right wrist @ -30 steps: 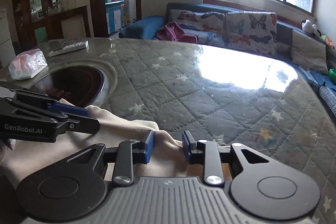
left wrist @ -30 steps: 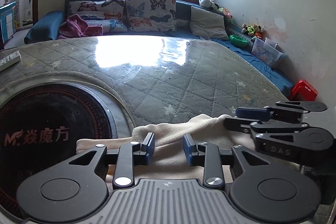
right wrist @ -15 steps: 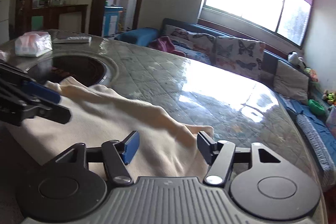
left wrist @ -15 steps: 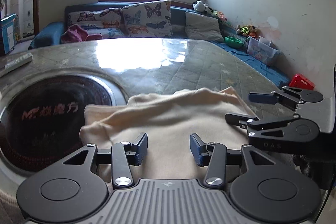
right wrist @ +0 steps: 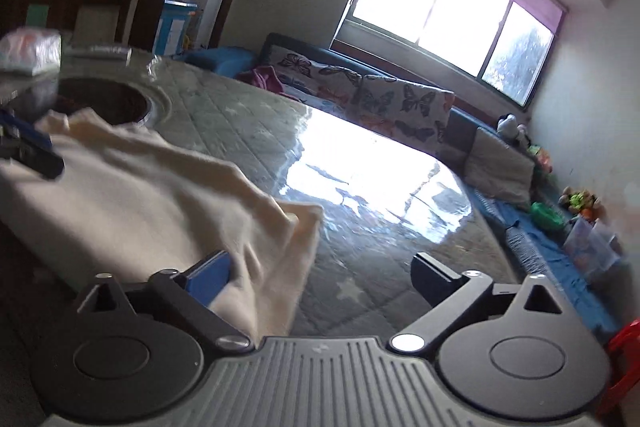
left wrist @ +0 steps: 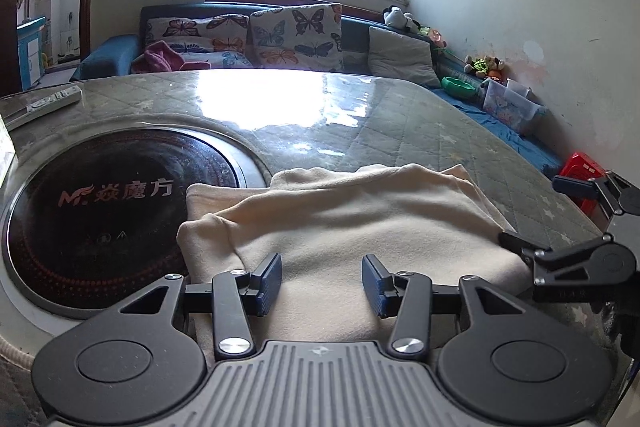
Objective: Fold clothes
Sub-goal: 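Lay the folded hem down and open both grippers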
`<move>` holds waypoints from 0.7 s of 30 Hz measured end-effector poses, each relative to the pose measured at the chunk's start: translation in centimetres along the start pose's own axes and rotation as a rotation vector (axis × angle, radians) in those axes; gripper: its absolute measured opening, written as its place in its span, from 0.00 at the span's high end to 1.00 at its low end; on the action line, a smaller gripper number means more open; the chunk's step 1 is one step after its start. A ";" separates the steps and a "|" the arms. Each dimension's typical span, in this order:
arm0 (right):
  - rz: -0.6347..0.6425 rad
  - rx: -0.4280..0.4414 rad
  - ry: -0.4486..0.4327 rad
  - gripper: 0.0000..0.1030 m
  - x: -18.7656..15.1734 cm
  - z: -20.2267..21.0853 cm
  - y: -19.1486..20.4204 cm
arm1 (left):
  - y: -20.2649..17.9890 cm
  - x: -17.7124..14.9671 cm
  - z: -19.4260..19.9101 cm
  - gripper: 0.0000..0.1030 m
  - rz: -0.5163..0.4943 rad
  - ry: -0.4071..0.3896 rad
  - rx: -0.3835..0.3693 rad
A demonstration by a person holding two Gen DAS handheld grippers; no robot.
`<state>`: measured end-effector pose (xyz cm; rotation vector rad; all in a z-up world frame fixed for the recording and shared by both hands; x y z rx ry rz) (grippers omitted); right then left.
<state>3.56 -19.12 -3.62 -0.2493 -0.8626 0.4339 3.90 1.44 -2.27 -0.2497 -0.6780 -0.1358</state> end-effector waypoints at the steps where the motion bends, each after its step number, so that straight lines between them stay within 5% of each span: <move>1: 0.005 -0.011 -0.011 0.00 -0.1 0.3 0.0 | 0.0 0.0 0.0 0.53 0.001 -0.001 0.000; 14: 0.066 -0.087 -0.011 0.00 -1.7 1.1 -0.2 | 2.4 0.5 0.5 0.52 0.044 -0.028 0.073; 21: 0.115 -0.067 -0.118 0.00 1.2 2.7 1.7 | 3.5 0.8 -0.3 0.52 0.041 -0.022 0.158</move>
Point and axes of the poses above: each gripper's, at about its wrist camera, not at the fingertips, and z roughly against the way its jaws point, y to its left, x to its top, the point moved 1 cm from there along -z, roughly the way its jaws point, and after that the axes turned 12 degrees about y, right-handed, at the moved point
